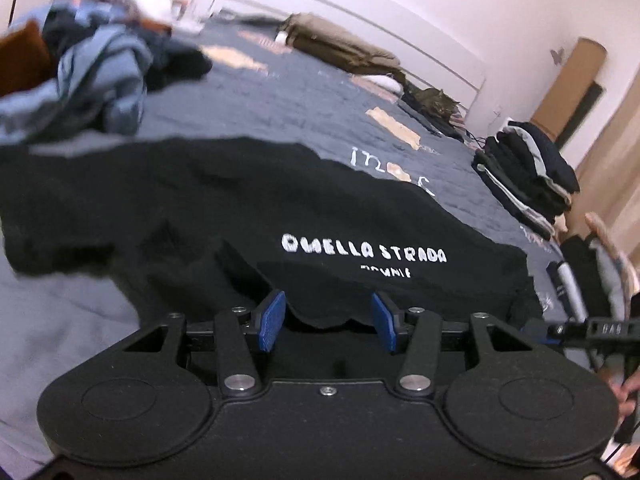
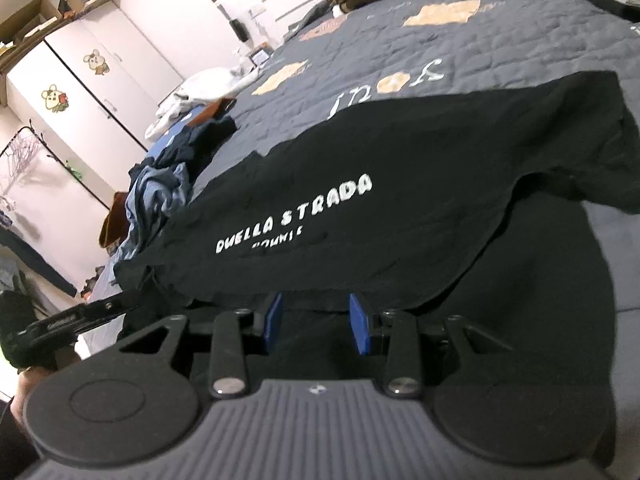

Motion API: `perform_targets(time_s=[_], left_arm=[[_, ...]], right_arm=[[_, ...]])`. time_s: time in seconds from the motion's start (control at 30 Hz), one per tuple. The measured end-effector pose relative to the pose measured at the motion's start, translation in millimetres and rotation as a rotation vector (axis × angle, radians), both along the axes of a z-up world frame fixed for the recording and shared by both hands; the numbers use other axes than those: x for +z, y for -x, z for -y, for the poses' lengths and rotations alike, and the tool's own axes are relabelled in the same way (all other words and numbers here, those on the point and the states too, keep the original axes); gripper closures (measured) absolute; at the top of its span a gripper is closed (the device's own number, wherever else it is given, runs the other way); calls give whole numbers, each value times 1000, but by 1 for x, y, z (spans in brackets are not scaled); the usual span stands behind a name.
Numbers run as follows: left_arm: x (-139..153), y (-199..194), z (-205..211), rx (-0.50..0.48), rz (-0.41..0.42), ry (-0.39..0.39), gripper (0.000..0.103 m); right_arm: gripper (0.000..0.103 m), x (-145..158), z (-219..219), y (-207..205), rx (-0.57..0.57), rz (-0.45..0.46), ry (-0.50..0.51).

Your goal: Fold clothes

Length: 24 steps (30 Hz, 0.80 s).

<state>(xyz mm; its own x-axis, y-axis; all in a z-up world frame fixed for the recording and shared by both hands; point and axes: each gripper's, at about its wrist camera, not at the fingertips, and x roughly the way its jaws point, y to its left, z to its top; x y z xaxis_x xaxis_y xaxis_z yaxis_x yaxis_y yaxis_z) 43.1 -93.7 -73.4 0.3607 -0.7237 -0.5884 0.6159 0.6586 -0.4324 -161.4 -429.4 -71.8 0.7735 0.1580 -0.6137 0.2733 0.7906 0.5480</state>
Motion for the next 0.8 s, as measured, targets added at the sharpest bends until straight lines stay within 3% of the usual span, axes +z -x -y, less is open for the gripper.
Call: perform_targets(time_s=[0.1, 0.3, 0.33, 0.37, 0.47, 0.73, 0.8], left_arm=[[-10, -9, 3, 2, -69, 9, 74], [-27, -24, 14, 47, -120, -33, 74], [-29, -26, 15, 50, -124, -23, 78], [-29, -27, 15, 50, -126, -10, 90], [-30, -33, 14, 67, -119, 23, 102], [-17, -47, -6, 220, -71, 152, 103], [-17, -53, -8, 231, -124, 149, 103]], right_arm=[[67, -4, 0, -3, 0, -19, -18], [67, -9, 0, -5, 1, -43, -30], [67, -9, 1, -5, 1, -44, -27], [67, -9, 1, -4, -1, -46, -25], [67, -11, 6, -3, -21, -44, -31], [67, -18, 23, -1, -123, -28, -28], [67, -18, 26, 1, -136, -19, -28]])
